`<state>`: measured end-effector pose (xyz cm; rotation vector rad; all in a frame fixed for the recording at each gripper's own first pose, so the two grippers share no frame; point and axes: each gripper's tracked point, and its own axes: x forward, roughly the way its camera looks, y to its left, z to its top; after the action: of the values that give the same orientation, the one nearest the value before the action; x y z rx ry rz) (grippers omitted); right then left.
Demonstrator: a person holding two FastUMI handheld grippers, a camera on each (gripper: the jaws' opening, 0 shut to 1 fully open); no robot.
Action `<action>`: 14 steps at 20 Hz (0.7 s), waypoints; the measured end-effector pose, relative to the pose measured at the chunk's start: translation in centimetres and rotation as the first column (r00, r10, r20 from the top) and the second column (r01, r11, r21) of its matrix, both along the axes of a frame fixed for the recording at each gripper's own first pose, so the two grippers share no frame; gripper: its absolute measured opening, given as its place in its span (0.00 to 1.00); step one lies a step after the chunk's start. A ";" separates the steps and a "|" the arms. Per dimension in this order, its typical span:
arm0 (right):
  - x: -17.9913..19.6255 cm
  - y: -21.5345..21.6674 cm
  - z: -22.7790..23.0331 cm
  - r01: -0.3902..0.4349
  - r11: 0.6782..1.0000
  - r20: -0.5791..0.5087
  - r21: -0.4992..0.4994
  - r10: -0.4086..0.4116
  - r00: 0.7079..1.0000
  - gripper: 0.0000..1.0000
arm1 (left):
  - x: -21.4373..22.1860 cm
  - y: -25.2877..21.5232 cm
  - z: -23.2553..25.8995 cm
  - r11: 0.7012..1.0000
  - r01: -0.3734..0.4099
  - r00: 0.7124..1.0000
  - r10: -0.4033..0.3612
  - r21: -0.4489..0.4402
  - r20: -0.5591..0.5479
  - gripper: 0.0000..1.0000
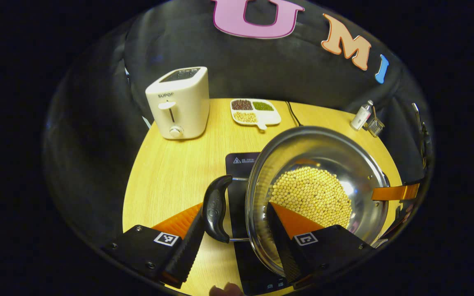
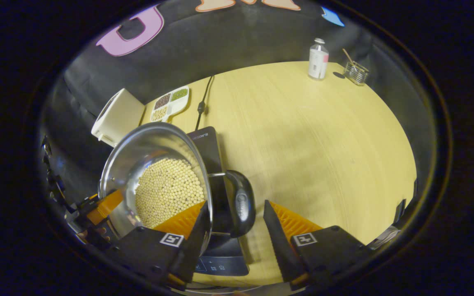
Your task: First push the handle of the pot to place it horizontally, then grasp the pot with both hands and set it on the induction cooktop.
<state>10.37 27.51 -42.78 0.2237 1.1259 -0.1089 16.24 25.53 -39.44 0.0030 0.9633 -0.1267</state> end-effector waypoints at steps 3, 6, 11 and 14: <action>-0.4 -0.7 1.2 0.005 1.000 0.052 0.028 -0.007 0.999 0.99 | -0.1 0.7 2.5 0.999 -0.017 0.997 0.014 0.045 0.071 0.89; -0.8 -0.9 3.0 -0.014 0.998 0.112 0.056 0.008 0.994 1.00 | -0.9 1.2 4.8 0.996 -0.050 0.992 0.042 0.067 0.122 0.90; -2.0 -3.8 5.5 -0.065 0.995 0.177 0.070 0.052 0.983 0.94 | -3.7 -0.2 8.2 0.986 -0.157 0.970 0.144 0.055 0.194 0.97; -4.0 -6.8 6.9 -0.082 0.994 0.203 0.078 0.065 0.977 0.94 | -6.4 -2.1 9.6 0.981 -0.186 0.965 0.171 0.058 0.201 0.98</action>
<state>6.37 20.75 -35.84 0.2638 0.9372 0.0278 9.79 23.47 -29.81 -0.0008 0.7679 0.0760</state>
